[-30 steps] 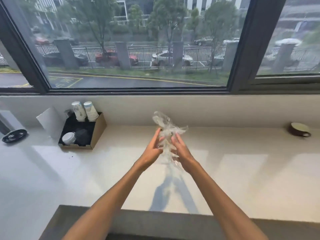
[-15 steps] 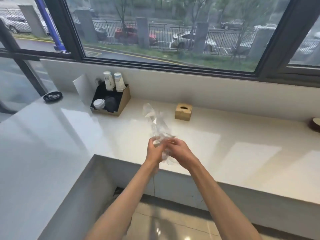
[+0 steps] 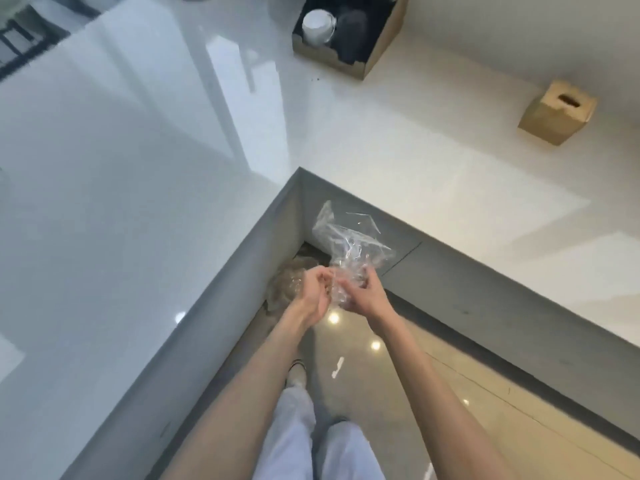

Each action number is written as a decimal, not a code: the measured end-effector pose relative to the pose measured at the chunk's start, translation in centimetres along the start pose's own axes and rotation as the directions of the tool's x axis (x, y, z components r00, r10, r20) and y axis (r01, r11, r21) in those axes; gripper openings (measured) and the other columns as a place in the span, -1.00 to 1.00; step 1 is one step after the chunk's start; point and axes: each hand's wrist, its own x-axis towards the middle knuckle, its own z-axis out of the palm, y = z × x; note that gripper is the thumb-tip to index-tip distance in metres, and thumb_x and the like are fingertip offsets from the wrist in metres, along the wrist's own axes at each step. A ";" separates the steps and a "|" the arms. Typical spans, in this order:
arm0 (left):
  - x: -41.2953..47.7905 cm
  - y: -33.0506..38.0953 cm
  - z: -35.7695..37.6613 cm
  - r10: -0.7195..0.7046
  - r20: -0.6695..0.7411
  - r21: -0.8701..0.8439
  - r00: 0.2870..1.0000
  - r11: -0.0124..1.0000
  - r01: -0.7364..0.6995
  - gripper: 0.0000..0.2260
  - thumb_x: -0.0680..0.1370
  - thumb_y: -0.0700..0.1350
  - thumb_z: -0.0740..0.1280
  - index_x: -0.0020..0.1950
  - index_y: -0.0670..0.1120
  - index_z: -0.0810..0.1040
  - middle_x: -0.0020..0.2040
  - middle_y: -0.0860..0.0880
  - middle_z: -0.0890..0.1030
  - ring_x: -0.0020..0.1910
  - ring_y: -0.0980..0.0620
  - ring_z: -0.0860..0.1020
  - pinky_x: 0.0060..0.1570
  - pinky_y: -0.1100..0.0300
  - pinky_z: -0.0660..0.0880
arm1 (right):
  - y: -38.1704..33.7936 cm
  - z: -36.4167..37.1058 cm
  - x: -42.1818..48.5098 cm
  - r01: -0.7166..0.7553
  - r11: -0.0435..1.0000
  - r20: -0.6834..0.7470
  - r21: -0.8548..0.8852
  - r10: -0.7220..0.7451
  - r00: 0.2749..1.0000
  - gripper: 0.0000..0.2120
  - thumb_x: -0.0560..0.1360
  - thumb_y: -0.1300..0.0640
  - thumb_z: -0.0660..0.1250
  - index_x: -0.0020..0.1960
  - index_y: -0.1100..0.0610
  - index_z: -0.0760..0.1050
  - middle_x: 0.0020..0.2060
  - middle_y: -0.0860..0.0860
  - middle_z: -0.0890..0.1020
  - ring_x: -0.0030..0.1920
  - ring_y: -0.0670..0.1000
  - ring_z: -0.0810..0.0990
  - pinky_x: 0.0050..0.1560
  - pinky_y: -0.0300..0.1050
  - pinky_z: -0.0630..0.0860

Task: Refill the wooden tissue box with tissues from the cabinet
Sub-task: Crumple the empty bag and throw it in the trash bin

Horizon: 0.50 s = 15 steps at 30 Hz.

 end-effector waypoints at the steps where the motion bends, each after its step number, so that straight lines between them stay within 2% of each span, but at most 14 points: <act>1: 1.7 -0.8 -1.7 -0.013 -0.032 0.078 0.999 0.997 0.015 -0.79 0.39 -0.20 0.16 -0.19 -0.18 0.59 -0.02 -0.17 0.65 0.07 -0.14 0.52 0.26 -0.02 0.37 | 1.9 0.7 2.0 -0.065 0.998 0.017 0.000 0.065 0.998 -0.57 0.53 0.10 0.42 0.29 0.12 0.31 0.03 0.11 0.57 -0.15 0.04 0.62 -0.10 0.01 0.66; 2: 3.9 -2.0 -3.6 -0.021 -0.074 0.161 0.997 0.986 0.032 -0.82 0.36 -0.15 0.20 -0.17 -0.14 0.58 0.01 -0.16 0.65 0.10 -0.14 0.53 0.29 0.02 0.37 | 3.9 1.5 4.2 -0.123 0.992 0.022 0.016 0.123 0.992 -0.57 0.52 0.13 0.43 0.30 0.14 0.32 0.06 0.13 0.56 -0.14 0.07 0.62 -0.10 0.02 0.66; 3: 6.2 -3.3 -5.4 -0.023 -0.127 0.205 0.992 0.978 0.048 -0.78 0.37 -0.14 0.23 -0.06 -0.09 0.60 0.08 -0.15 0.64 0.13 -0.12 0.53 0.25 0.09 0.40 | 6.1 2.4 6.5 -0.171 0.984 0.009 0.042 0.170 0.985 -0.57 0.53 0.16 0.42 0.31 0.15 0.32 0.10 0.14 0.56 -0.11 0.10 0.62 -0.12 0.02 0.67; 4: 8.8 -4.7 -7.2 -0.015 -0.211 0.206 0.977 0.977 0.060 -0.73 0.42 -0.18 0.23 0.06 -0.06 0.60 0.13 -0.12 0.61 0.14 -0.07 0.54 0.14 0.17 0.42 | 8.5 3.4 9.1 -0.205 0.975 -0.016 0.084 0.207 0.978 -0.60 0.54 0.19 0.39 0.30 0.13 0.32 0.10 0.14 0.57 -0.08 0.13 0.63 -0.14 0.02 0.67; 6: 13.7 -7.5 -10.6 0.046 -0.427 0.180 0.903 0.983 0.035 -0.73 0.52 -0.27 0.21 0.16 -0.08 0.57 0.14 -0.07 0.60 0.14 -0.03 0.54 0.00 0.24 0.39 | 13.3 5.6 14.7 -0.266 0.952 -0.076 0.148 0.279 0.957 -0.62 0.55 0.24 0.38 0.30 0.06 0.32 -0.05 0.09 0.61 -0.06 0.16 0.65 -0.09 0.01 0.66; 8: 18.8 -10.7 -14.0 0.077 -0.549 0.264 0.833 0.961 0.086 -0.72 0.53 -0.30 0.21 0.20 -0.15 0.55 0.18 -0.08 0.59 0.17 -0.06 0.53 -0.01 0.25 0.34 | 17.7 7.9 20.1 -0.284 0.945 -0.135 0.160 0.306 0.943 -0.66 0.53 0.27 0.39 0.24 0.06 0.40 -0.16 0.04 0.62 -0.20 0.10 0.64 0.00 0.06 0.65; 10: 24.3 -14.1 -16.9 0.066 -0.566 0.334 0.821 0.930 0.156 -0.68 0.55 -0.29 0.18 0.28 -0.15 0.49 0.23 -0.09 0.56 0.20 -0.09 0.52 -0.01 0.23 0.35 | 21.8 10.2 25.8 -0.230 0.969 -0.184 0.086 0.242 0.952 -0.70 0.52 0.26 0.39 0.21 0.06 0.46 -0.12 0.10 0.65 -0.31 0.03 0.56 -0.03 0.10 0.66; 12: 29.9 -17.0 -19.1 0.070 -0.617 0.361 0.784 0.910 0.203 -0.68 0.57 -0.25 0.19 0.32 -0.13 0.44 0.26 -0.12 0.54 0.23 -0.14 0.52 0.00 0.18 0.40 | 25.3 12.6 31.9 -0.122 0.992 -0.179 -0.031 0.115 0.977 -0.59 0.51 0.24 0.39 0.32 0.07 0.43 -0.01 0.17 0.65 -0.30 0.03 0.55 -0.14 0.08 0.65; 15: 36.9 -20.5 -21.1 0.086 -0.663 0.366 0.744 0.904 0.221 -0.56 0.53 -0.14 0.32 0.40 -0.10 0.37 0.37 -0.16 0.46 0.34 -0.18 0.43 0.21 0.09 0.38 | 29.3 15.4 40.1 -0.100 0.979 -0.120 -0.177 0.080 0.990 -0.46 0.44 0.26 0.44 0.38 0.05 0.40 0.16 0.24 0.53 -0.31 0.03 0.59 -0.38 -0.13 0.59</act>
